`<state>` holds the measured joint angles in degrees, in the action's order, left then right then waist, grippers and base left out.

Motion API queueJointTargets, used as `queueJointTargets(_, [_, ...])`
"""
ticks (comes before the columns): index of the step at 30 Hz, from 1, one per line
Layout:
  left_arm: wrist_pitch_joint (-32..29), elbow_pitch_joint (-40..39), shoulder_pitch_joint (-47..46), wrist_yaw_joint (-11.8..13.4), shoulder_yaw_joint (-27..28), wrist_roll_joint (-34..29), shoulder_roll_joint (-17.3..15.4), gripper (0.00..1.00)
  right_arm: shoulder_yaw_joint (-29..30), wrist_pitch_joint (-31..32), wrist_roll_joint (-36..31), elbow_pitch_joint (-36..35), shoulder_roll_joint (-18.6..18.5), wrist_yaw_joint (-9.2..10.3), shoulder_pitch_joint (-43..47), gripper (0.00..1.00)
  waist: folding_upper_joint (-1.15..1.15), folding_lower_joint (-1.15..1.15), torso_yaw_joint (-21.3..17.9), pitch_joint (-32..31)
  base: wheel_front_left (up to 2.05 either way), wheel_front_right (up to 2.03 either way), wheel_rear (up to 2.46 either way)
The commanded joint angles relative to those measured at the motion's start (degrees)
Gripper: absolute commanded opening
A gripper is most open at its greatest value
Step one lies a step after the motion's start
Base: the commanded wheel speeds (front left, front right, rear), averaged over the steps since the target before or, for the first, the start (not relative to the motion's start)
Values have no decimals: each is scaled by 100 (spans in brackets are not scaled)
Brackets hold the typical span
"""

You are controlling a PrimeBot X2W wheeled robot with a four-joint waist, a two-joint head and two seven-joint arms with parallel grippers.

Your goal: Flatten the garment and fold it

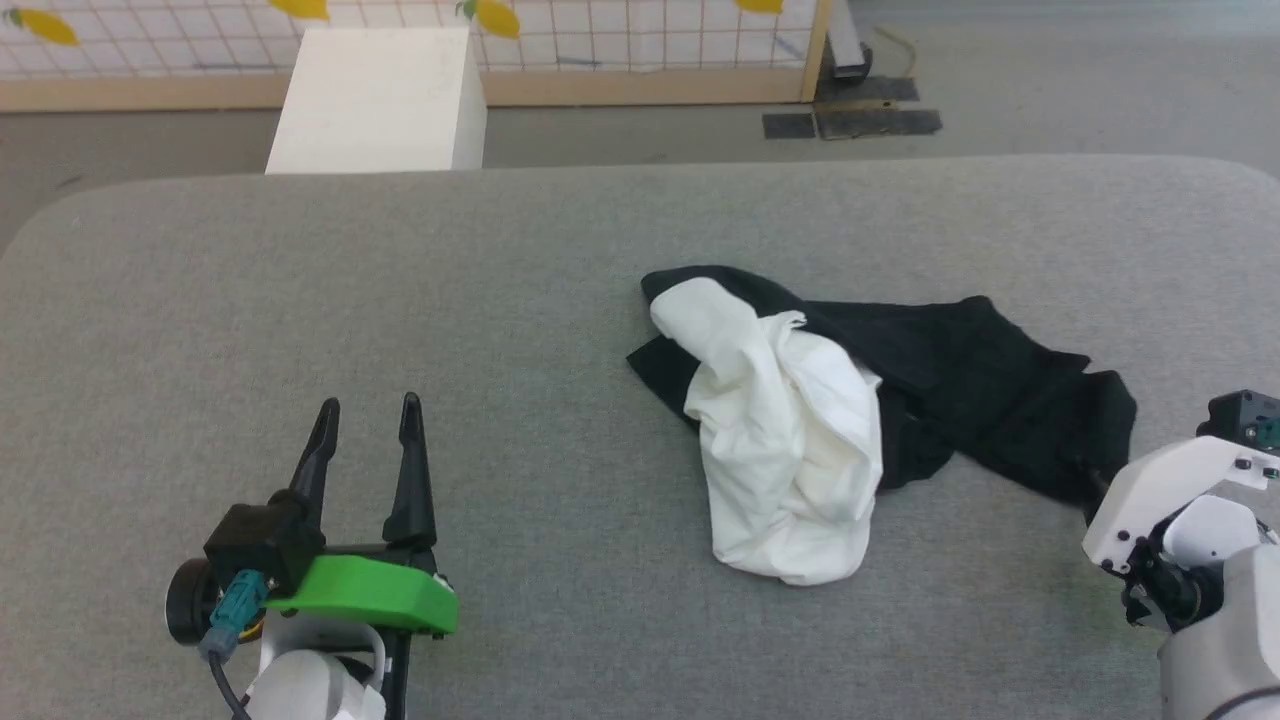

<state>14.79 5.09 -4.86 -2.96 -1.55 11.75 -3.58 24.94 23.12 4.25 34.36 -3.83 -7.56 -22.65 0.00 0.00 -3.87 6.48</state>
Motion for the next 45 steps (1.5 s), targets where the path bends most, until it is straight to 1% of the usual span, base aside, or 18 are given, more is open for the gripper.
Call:
queueJointTargets(1, [20, -5, -107, -26, 0, -66, 25, 100, 87, 155, -59, 154, -2, 8, -164, 100, 0, 0, 178, 195, 0, 0, 0])
queueJointTargets(4, [20, 15, -159, -58, 20, -87, 38, 100, 90, 613, -196, 506, -9, 8, -401, 100, 0, 0, 245, 268, 0, 0, 0])
queueJointTargets(5, [20, 22, -166, -66, 25, -91, 41, 100, 25, 735, -228, 572, -23, 8, -447, 75, 0, 0, 258, 270, 0, 0, 0])
queueJointTargets(6, [20, 30, -169, -72, 35, -95, 45, 100, -37, 838, -248, 610, -47, 8, -497, 39, 0, 0, 271, 268, 0, 0, 0])
queueJointTargets(7, [20, 36, -168, -76, 43, -98, 47, 100, -77, 854, -241, 594, -59, 8, -540, 15, 0, 0, 282, 260, 0, 0, 0])
queueJointTargets(8, [20, 45, -166, -81, 51, -100, 50, 100, -106, 782, -237, 521, -80, 8, -583, 0, 0, 0, 300, 239, 0, 0, 0])
queueJointTargets(13, [20, 113, -104, -113, 48, -110, 60, 100, -304, 127, -120, -43, -50, 8, -750, 0, 0, 0, 361, 47, 0, 0, 0])
queueJointTargets(16, [20, 170, -30, -136, 44, -102, 63, 100, -879, -305, -78, -616, 5, 8, -884, 0, 0, 0, 391, -121, 0, 0, 0])
queueJointTargets(18, [20, 198, 17, -145, 49, -123, 64, 100, -1519, -520, 59, -1075, 46, 8, -977, 0, 0, 0, 407, -208, 0, 0, 0])
queueJointTargets(23, [20, 250, 94, -182, 59, -143, 66, 100, -3889, -599, 767, -2230, 90, 8, -961, 0, 0, 0, 476, -357, 0, 0, 0])
queueJointTargets(26, [20, 248, 123, -183, 43, -139, 67, 100, -5138, -489, 1225, -2666, 92, 8, -804, 0, 0, 0, 549, -405, 0, 0, 0])
queueJointTargets(29, [20, 262, 137, -189, 49, -116, 68, 100, -6136, -216, 1514, -2682, 93, 8, -537, 0, 0, 0, 619, -404, 0, 0, 0])
queueJointTargets(36, [20, 266, 96, -183, -24, -71, 69, 100, -7085, 429, 1866, -1716, 10, 8, 160, 0, 0, 0, 760, -320, 0, 0, 0])
queueJointTargets(37, [20, 256, 90, -171, -31, -65, 69, 100, -7155, 494, 1935, -1649, -16, 8, 212, 25, 0, 0, 758, -283, 0, 0, 0])
queueJointTargets(38, [20, 245, 82, -159, -30, -62, 69, 100, -7165, 485, 1995, -1643, -32, 8, 234, 100, 0, 0, 744, -255, 0, 0, 0])
queueJointTargets(40, [20, 223, 73, -134, -11, -57, 69, 100, -7156, 319, 2042, -1751, -102, 8, 223, 100, 0, 0, 694, -215, 0, 0, 0])
queueJointTargets(42, [20, 232, 65, -131, -1, -69, 69, 100, -6920, -218, 2053, -2157, -257, 8, 187, 100, 0, 0, 568, -206, 0, 0, 0])
queueJointTargets(45, [20, 241, 29, -153, -41, -67, 69, 100, -6329, -916, 1886, -2667, -341, 8, 274, 100, 0, 0, 432, -225, 0, 0, 0])
